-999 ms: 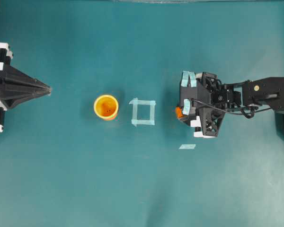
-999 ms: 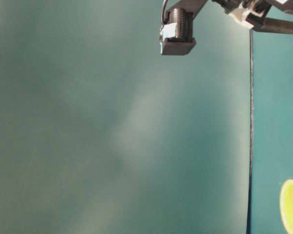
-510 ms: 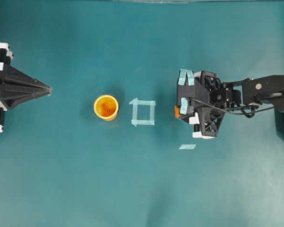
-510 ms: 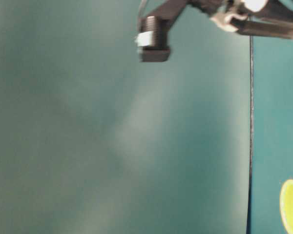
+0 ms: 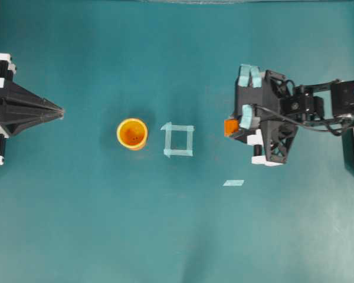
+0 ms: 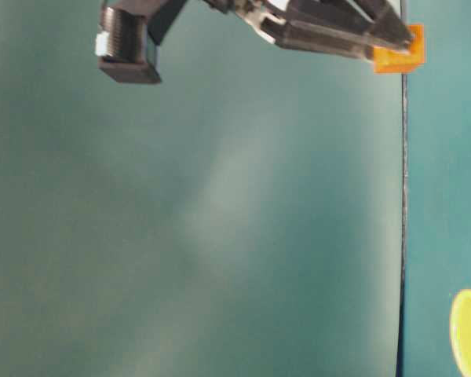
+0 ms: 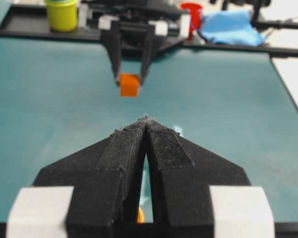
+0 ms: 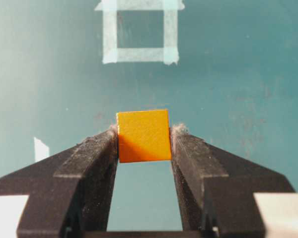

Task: Move the block to the right with right arm.
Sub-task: 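Lift the cube and carry it rightward off the table edge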

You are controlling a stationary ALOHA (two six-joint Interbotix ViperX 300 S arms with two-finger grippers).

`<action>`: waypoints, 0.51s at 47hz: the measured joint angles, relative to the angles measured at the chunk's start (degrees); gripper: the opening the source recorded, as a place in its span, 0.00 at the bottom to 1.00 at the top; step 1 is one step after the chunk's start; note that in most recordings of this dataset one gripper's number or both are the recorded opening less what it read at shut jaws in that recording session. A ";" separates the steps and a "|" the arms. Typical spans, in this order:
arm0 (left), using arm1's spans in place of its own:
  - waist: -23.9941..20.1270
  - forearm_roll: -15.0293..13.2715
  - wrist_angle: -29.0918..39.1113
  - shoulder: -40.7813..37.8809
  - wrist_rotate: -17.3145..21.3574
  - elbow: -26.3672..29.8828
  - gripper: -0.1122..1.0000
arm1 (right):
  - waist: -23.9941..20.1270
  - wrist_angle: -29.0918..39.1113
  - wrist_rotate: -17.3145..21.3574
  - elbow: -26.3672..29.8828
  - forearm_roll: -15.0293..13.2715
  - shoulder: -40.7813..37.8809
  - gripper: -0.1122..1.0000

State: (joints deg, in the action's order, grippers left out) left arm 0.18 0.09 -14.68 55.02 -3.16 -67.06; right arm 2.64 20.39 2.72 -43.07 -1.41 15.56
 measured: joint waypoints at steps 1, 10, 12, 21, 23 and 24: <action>-0.09 0.00 0.09 0.00 0.09 0.00 0.10 | -0.09 0.26 0.00 0.00 0.00 0.35 0.47; 0.00 0.00 0.00 0.00 0.09 0.09 0.10 | -0.09 4.83 0.00 -0.09 0.09 4.39 0.47; 0.00 0.00 0.09 0.00 0.00 0.09 0.10 | -0.09 5.89 0.00 -0.44 0.00 5.62 0.47; -0.09 0.00 0.09 0.00 0.00 0.09 0.10 | -0.09 8.17 0.00 -3.87 0.09 12.22 0.47; -0.18 0.00 0.00 0.00 0.00 0.09 0.10 | -0.09 8.53 0.00 -4.48 0.09 13.80 0.47; -0.18 0.00 0.09 0.00 0.00 0.09 0.10 | -0.09 8.79 0.00 -4.75 0.18 14.59 0.47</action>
State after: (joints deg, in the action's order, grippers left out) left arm 0.00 0.09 -14.59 55.02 -3.16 -66.97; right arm 2.55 29.18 2.72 -47.81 -1.23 30.15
